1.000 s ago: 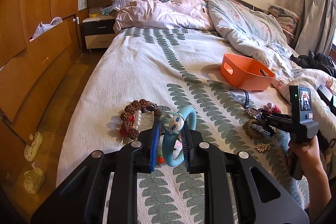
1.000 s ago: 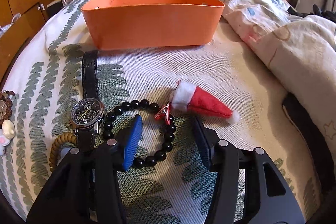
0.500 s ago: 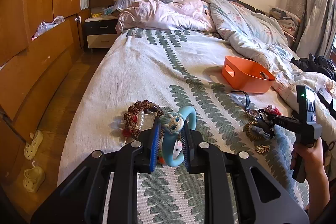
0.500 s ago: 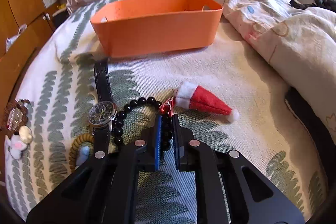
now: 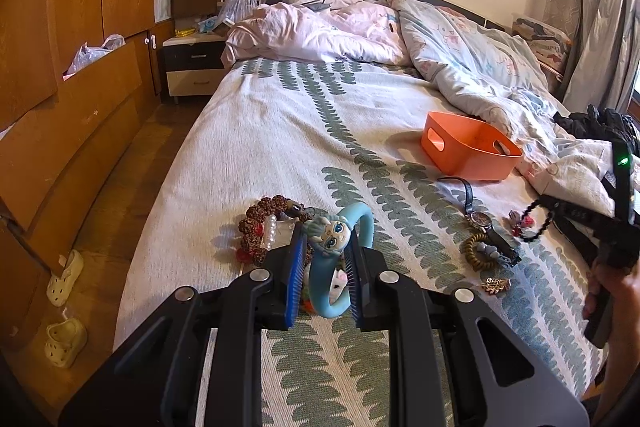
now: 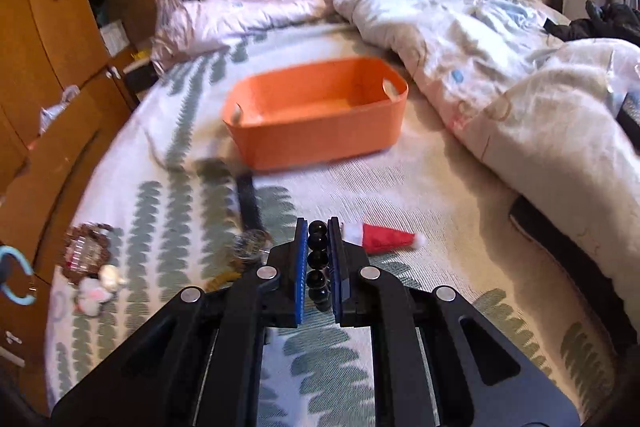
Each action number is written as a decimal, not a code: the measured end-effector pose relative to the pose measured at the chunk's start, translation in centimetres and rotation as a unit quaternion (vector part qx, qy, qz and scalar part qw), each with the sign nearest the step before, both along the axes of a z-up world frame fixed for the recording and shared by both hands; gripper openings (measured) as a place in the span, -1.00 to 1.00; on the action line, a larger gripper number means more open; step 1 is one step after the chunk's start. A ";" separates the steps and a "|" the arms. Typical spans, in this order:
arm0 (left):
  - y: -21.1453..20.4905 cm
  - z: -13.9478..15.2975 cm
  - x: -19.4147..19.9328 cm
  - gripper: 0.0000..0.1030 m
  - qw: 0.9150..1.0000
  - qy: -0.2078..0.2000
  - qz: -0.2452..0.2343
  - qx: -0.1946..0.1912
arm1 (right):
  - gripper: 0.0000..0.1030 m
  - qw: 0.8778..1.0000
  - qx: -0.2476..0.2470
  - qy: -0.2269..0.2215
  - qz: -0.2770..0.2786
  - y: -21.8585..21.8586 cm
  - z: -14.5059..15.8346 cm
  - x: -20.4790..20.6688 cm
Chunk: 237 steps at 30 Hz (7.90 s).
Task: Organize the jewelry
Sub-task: 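Lift and carry the blue bangle with left tool while right tool carries the black bracelet, then set the blue bangle down and open left tool while right tool releases the black bracelet, then grasp the brown bead bracelet with left tool while right tool grasps the black wristwatch, then lift and carry the brown bracelet with left tool while right tool carries the wristwatch, then lay the brown bracelet by the blue bangle while right tool sets the watch on the black bracelet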
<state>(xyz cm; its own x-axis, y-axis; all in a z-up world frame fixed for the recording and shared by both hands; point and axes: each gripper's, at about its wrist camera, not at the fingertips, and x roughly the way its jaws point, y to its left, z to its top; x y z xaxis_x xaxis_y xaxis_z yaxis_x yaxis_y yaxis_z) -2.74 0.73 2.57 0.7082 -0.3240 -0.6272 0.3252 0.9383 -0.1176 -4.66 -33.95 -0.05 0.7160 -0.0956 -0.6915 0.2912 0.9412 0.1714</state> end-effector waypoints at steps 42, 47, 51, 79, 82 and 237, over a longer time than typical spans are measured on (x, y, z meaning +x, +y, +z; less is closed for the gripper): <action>1.5 -6.2 -10.5 -0.56 0.985 0.146 0.058 0.073 | -0.65 0.997 0.021 0.063 0.030 6.4 -1.7 -14.9; 2.4 -5.1 -10.6 0.57 0.987 0.113 0.084 0.077 | 0.41 0.997 -0.047 0.068 0.009 6.4 -1.7 -14.9; 2.9 -4.4 -9.9 0.59 0.987 0.108 0.094 0.073 | 0.86 0.998 -0.058 0.030 0.005 6.4 -0.7 -15.5; 4.2 -3.0 4.3 0.88 0.986 0.090 0.121 0.066 | 0.94 0.992 -0.080 -0.035 0.086 7.8 0.9 -8.1; 2.8 -3.0 5.7 0.88 0.987 0.067 0.109 0.097 | 0.94 0.992 -0.081 -0.011 0.093 7.3 -0.2 -5.1; 3.7 -2.3 -10.9 0.06 0.996 0.044 0.042 0.063 | 0.47 0.997 -0.063 0.035 0.014 7.3 -1.5 -16.2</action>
<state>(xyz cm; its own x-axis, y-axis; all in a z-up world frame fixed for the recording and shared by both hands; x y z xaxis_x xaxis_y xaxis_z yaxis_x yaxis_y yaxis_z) -13.66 4.45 0.27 0.6705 -0.1801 -0.7197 0.2377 0.9711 -0.0215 -20.87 -26.63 -1.59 0.6694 -0.1652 -0.7243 0.2715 0.9619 0.0315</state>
